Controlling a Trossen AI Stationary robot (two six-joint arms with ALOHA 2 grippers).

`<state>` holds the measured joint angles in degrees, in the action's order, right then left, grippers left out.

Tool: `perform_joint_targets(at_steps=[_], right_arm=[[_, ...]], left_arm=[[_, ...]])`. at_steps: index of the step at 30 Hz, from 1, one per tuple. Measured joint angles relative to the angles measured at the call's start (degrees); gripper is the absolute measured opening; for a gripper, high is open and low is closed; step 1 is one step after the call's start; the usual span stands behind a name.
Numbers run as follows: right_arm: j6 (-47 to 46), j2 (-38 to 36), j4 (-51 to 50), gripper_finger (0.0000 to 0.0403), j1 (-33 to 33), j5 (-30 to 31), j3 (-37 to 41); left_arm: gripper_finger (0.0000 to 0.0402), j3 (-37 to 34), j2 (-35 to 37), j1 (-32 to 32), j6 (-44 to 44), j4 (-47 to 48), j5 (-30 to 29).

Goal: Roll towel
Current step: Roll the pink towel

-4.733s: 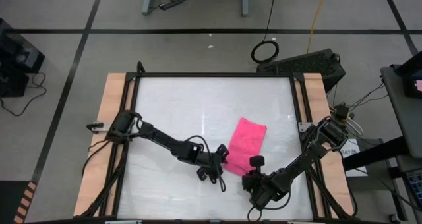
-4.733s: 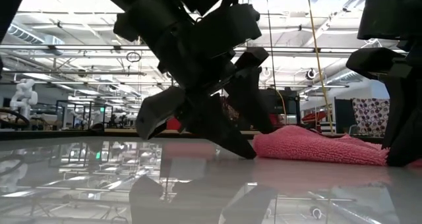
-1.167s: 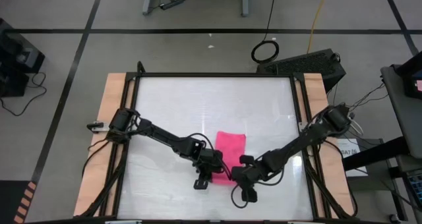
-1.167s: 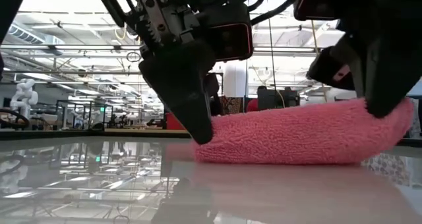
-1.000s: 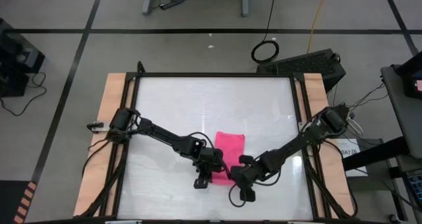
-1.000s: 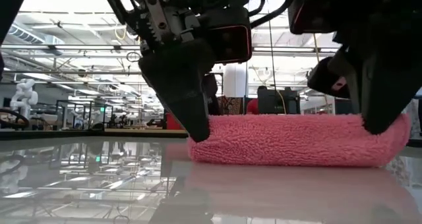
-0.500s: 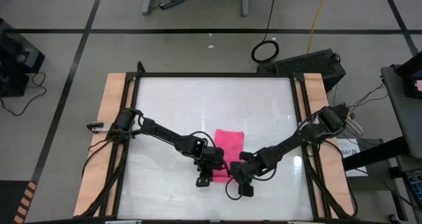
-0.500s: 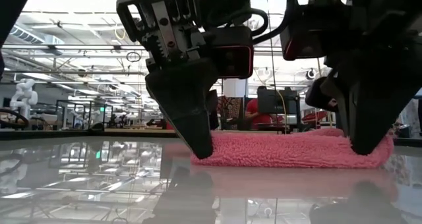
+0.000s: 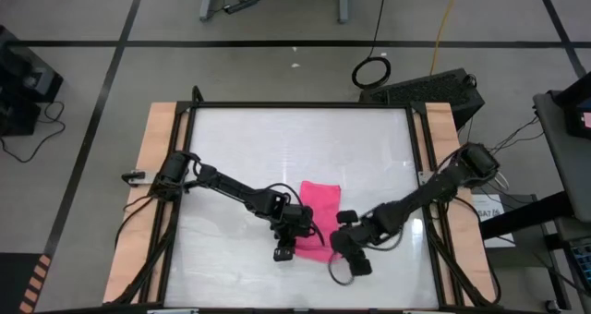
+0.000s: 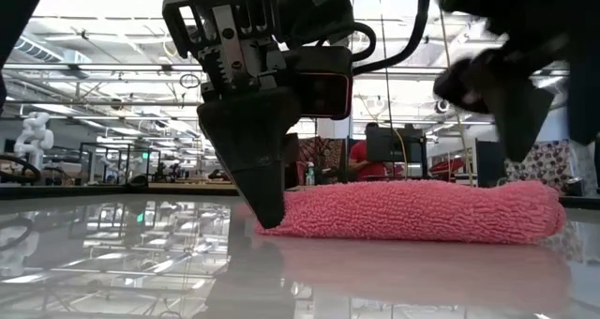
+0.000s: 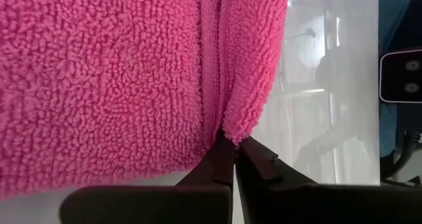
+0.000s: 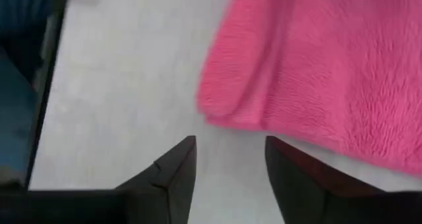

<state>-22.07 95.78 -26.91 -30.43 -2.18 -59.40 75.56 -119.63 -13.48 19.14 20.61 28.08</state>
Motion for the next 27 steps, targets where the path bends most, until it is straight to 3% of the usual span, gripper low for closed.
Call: perform_joint_targets(at_steps=[5,11,19,27], right_arm=[[11.7,-0.6,1.4,0.0175,-7.9,11.8,-0.1],[22.8,4.6,3.6,0.016,-14.2,26.0,-0.1],[22.7,13.1,8.1,0.0143,-15.0,35.9,-0.2],[21.7,14.8,11.6,0.0129,-14.8,40.0,-0.2]], left_arm=[[0.0006,0.0,0.0,0.4,0.1,-0.1,-0.1],[0.0006,0.0,-0.1,1.0,0.1,-0.3,0.0],[0.0007,-0.1,-0.1,1.1,0.1,-0.5,0.0],[0.0007,-0.1,-0.1,1.1,0.2,-0.4,0.2]])
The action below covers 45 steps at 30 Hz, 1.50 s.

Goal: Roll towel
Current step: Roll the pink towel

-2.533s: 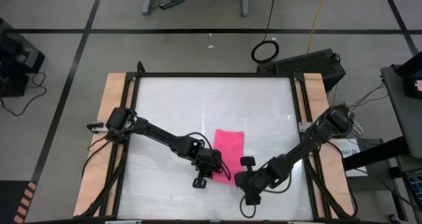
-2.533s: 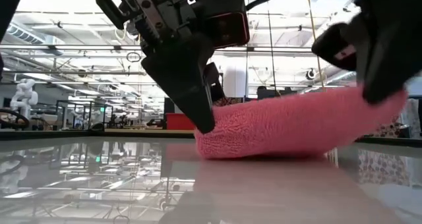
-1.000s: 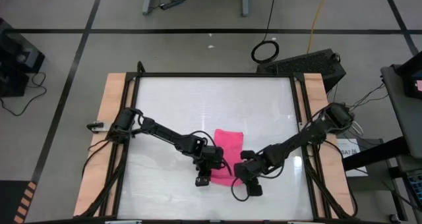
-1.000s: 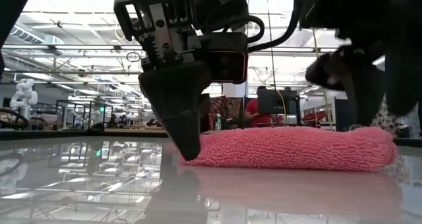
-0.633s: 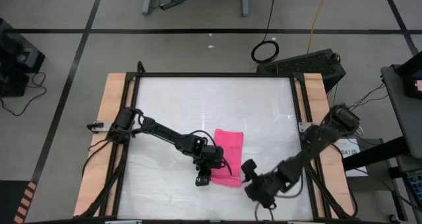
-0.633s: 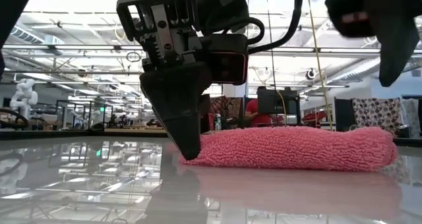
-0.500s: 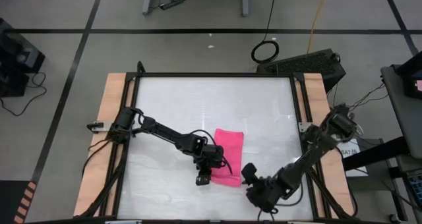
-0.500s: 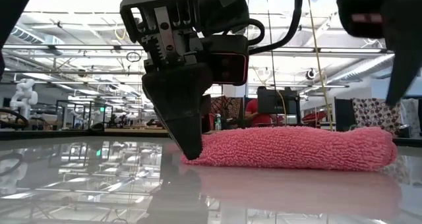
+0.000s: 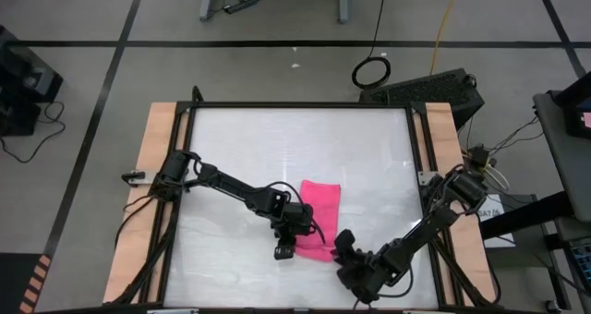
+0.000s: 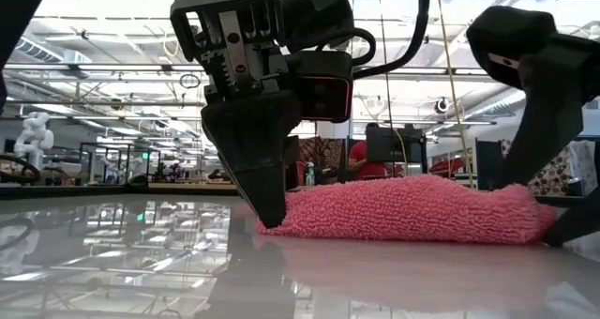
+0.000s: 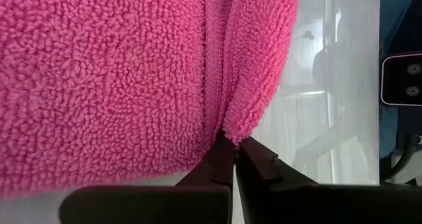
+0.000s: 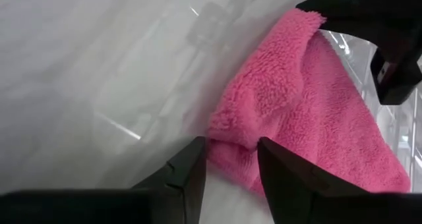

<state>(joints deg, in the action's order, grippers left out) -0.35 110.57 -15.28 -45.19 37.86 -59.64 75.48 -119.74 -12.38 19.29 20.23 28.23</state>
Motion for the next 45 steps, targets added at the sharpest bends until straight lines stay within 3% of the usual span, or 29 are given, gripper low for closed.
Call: perform_joint_targets(at_steps=[12,21,24,29,35,39,45], right_arm=[[-0.5,0.1,0.2,0.0127,-2.3,5.6,0.0],[-4.3,2.4,0.6,0.0122,-0.1,1.3,-0.1],[-7.6,2.1,0.4,0.0095,0.2,1.1,0.0],[-11.1,0.7,-0.4,0.0013,0.5,-0.5,0.2],[-18.1,-0.2,0.2,0.0007,3.2,-7.9,0.1],[-20.4,-0.4,0.1,0.0004,5.3,-13.7,0.0],[-23.9,-2.7,-0.6,0.0002,7.4,-19.5,0.0]], left_arm=[[0.0007,0.0,0.0,0.0,-0.1,-0.1,0.1],[0.0007,0.0,0.0,0.0,-0.1,-0.2,0.3],[0.0007,0.0,0.0,0.0,-0.1,-0.2,0.4],[0.0008,0.0,0.0,0.0,-0.6,-0.2,0.5],[0.0047,1.1,-0.2,-0.7,-4.9,0.0,0.0],[0.0096,2.2,0.2,-2.4,-7.4,0.6,-3.6],[0.0142,5.7,2.2,-5.1,-13.6,11.5,-16.6]])
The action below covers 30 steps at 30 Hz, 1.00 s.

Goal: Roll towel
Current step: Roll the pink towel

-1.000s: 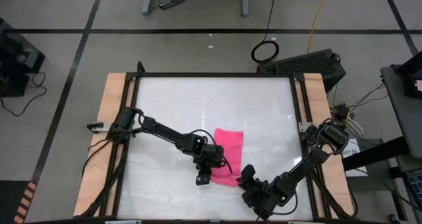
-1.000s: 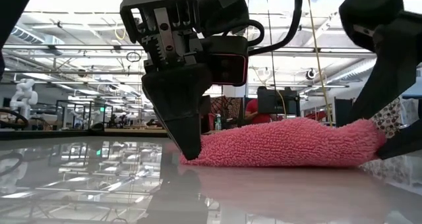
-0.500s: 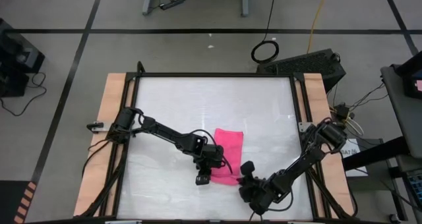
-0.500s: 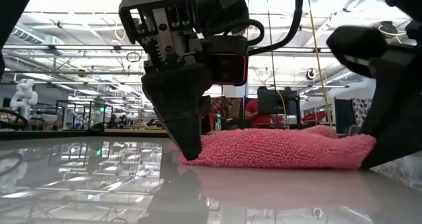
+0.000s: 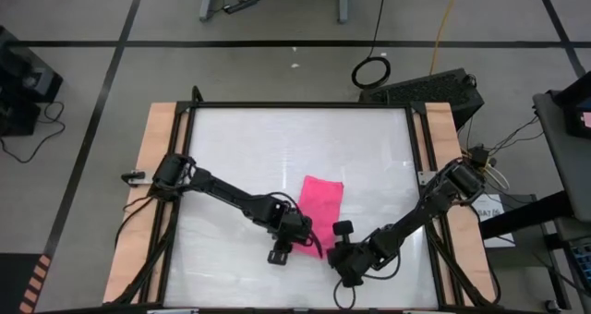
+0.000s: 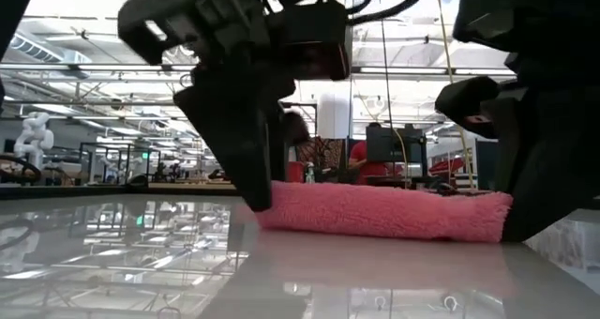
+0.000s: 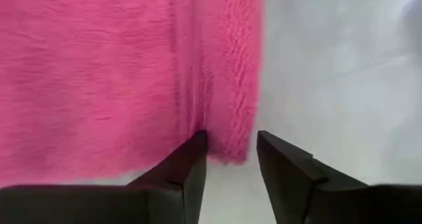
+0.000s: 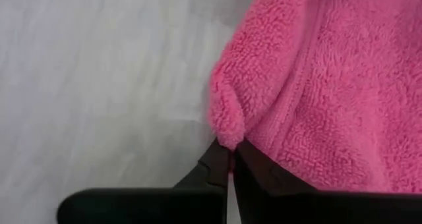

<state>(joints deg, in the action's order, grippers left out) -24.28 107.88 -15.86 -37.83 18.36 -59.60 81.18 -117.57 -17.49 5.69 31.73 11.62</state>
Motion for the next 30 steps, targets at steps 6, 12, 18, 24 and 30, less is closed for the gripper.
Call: perform_joint_targets(at_steps=[6,12,18,24,30], right_arm=[[-2.0,-3.8,1.5,0.0001,0.7,-1.2,1.2],[-2.8,-6.1,6.4,0.0,0.4,2.6,4.0],[-8.2,-6.3,9.7,0.0,0.4,8.1,6.0],[-16.6,-6.3,19.3,0.0,0.2,8.2,9.9],[-26.2,-6.4,27.2,0.0,0.2,6.8,15.3]], left_arm=[[0.0146,0.8,3.9,-3.3,-4.2,6.0,-14.1],[0.0146,0.8,6.0,-7.5,-11.9,3.2,-27.5],[0.0147,0.2,5.3,-11.1,-19.4,-5.2,-29.6],[0.0147,-2.4,4.7,-10.6,-21.3,-9.8,-31.2],[0.0147,-3.0,3.0,-8.5,-21.7,-13.4,-28.9]])
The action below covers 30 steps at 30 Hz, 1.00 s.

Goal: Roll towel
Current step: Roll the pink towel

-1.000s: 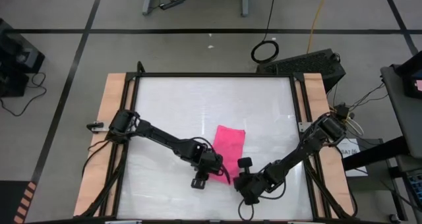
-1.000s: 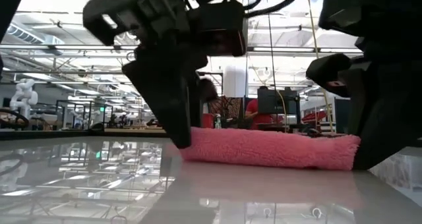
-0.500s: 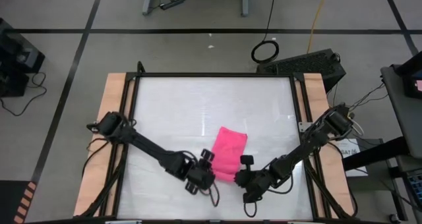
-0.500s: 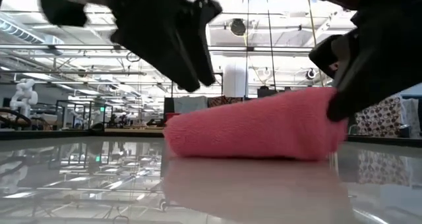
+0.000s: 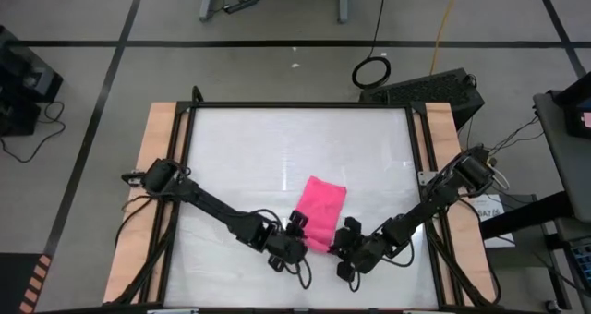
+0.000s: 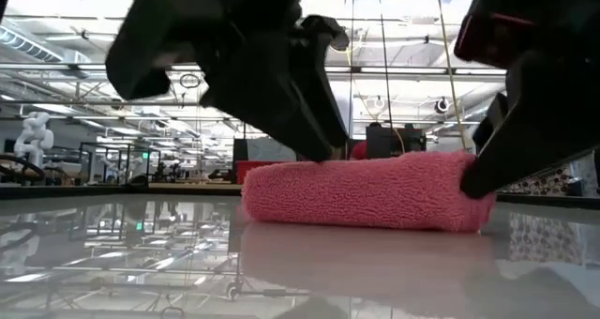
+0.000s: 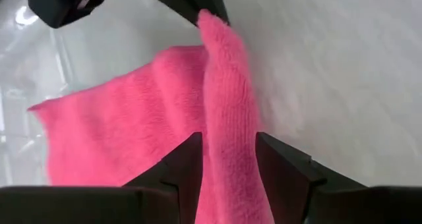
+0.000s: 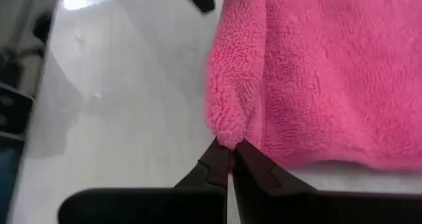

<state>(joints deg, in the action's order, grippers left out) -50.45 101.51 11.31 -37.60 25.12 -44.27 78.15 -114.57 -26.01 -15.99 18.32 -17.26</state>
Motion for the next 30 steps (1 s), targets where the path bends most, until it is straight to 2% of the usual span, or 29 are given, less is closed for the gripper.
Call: perform_joint_targets(at_steps=[8,15,19,22,28,30], right_arm=[[-4.8,0.0,8.3,0.0001,0.0,0.0,3.8],[-6.3,0.0,8.5,0.0007,0.1,-2.8,3.9],[-4.3,0.0,9.2,0.0016,-0.3,-2.9,3.9],[-1.0,0.0,11.3,0.0045,-1.3,-2.8,3.9],[2.4,0.0,10.8,0.0156,-3.2,-4.2,3.8],[3.9,0.0,10.4,0.0187,-4.2,-4.5,3.8]], left_arm=[[0.0147,0.0,-4.8,1.7,-1.9,-1.3,6.6],[0.0146,0.2,-5.9,2.3,-2.5,-1.9,6.9],[0.0129,0.2,-5.9,3.1,-2.4,-2.2,7.5],[0.0102,0.2,-6.0,3.8,-2.7,-2.4,8.3],[0.0017,0.2,-6.1,5.6,-4.0,-3.2,10.9],[0.0009,0.1,-6.1,6.3,-4.0,-3.4,12.7]])
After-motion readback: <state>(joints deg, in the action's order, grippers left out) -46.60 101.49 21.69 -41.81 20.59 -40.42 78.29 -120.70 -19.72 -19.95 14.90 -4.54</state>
